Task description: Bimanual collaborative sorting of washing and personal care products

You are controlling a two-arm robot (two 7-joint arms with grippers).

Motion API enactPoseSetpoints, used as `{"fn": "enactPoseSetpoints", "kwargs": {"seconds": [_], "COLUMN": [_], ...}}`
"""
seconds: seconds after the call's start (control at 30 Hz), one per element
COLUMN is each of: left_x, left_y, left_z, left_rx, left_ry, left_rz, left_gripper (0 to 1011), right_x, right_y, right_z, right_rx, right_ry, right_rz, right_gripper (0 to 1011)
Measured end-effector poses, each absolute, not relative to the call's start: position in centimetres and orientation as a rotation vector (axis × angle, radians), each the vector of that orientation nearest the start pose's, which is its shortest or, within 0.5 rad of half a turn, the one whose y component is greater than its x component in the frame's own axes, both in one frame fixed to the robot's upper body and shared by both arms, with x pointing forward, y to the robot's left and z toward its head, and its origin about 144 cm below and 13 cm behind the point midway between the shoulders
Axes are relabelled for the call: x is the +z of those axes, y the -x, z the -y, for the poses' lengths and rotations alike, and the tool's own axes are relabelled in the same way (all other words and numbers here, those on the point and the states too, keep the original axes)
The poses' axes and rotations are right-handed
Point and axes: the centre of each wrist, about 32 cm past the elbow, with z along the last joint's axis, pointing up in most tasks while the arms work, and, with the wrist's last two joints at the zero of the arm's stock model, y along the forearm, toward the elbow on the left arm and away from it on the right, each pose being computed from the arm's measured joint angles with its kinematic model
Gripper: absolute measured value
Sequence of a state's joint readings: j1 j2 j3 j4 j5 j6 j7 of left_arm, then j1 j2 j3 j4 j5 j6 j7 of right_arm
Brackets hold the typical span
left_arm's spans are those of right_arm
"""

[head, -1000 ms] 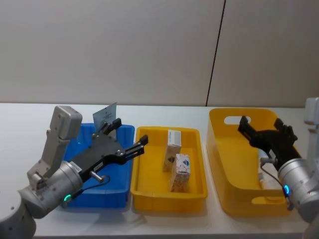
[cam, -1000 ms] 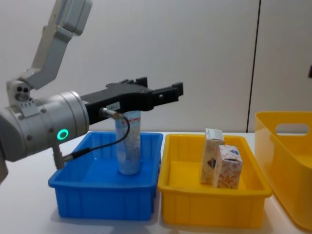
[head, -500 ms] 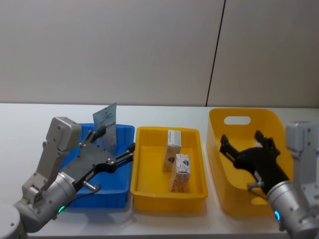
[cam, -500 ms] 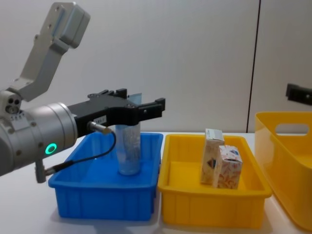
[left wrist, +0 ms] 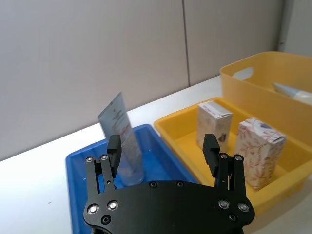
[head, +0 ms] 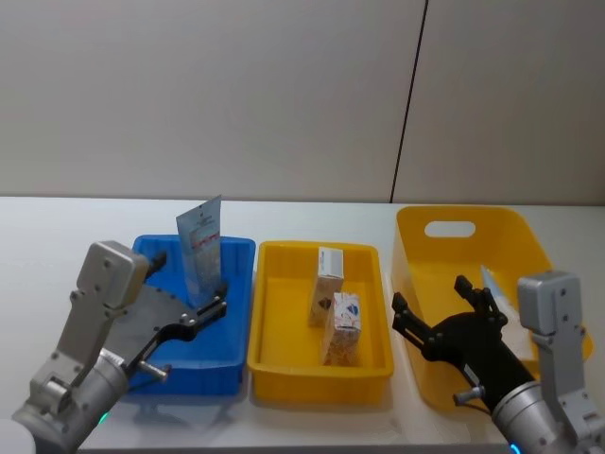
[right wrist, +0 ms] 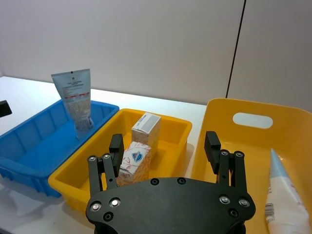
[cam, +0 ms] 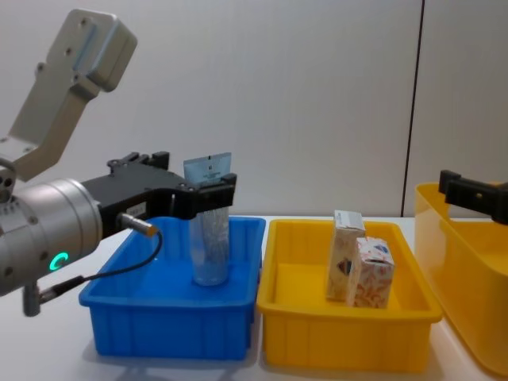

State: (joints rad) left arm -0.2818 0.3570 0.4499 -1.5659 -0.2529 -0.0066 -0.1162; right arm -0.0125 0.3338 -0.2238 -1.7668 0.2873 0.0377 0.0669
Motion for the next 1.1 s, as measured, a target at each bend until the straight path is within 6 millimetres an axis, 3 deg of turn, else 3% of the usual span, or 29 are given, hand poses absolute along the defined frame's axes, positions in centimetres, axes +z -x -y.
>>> {"fn": "enactPoseSetpoints", "kwargs": {"seconds": [0.37, 1.1], "left_x": [120.4, 120.4], "left_y": [-49.3, -49.2], "left_z": [-19.8, -19.8], "left_rx": [1.118, 1.124], "left_ry": [-0.060, -0.062], "left_rz": [0.264, 0.267], "left_gripper": [1002, 1001], "right_x": [118.9, 119.3], "right_y": [-44.3, -44.0], "right_z": [23.7, 24.1], "right_rx": [-1.228, -1.215], "right_ry": [-0.026, -0.018], "right_rz": [0.074, 0.049], "right_gripper": [1003, 1003]}}
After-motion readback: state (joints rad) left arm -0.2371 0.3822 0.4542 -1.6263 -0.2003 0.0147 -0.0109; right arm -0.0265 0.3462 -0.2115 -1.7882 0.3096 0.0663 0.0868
